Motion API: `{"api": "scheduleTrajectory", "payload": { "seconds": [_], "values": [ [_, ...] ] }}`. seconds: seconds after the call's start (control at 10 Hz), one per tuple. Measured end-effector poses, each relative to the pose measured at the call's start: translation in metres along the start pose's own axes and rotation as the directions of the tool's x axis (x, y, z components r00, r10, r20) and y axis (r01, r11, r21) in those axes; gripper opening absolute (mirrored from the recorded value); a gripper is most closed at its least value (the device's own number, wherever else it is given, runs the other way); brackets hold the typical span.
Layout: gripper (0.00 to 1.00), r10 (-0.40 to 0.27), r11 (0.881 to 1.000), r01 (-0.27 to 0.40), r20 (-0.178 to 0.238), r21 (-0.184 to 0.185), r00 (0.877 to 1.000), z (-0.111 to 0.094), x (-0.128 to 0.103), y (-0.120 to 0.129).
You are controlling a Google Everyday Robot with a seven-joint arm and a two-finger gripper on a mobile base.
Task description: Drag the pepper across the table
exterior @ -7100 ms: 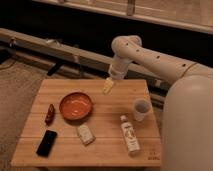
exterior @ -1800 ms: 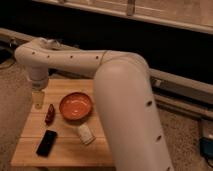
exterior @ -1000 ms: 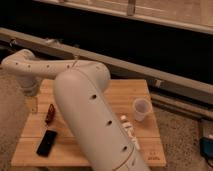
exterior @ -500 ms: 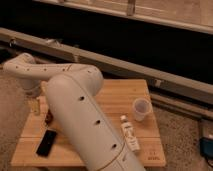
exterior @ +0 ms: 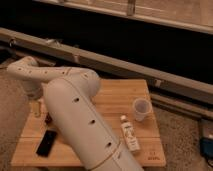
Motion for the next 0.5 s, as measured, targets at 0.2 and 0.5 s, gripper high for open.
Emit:
{"api": "scheduleTrajectory", "payload": {
  "seconds": [0.2, 0.5],
  "values": [
    [0.80, 0.089, 0.995, -0.087, 0.029, -0.044, 0.996, 0.013, 0.006, -0.009],
    [0.80, 0.157, 0.986, -0.153, 0.049, -0.062, 0.986, 0.021, 0.014, -0.018]
  ]
}}
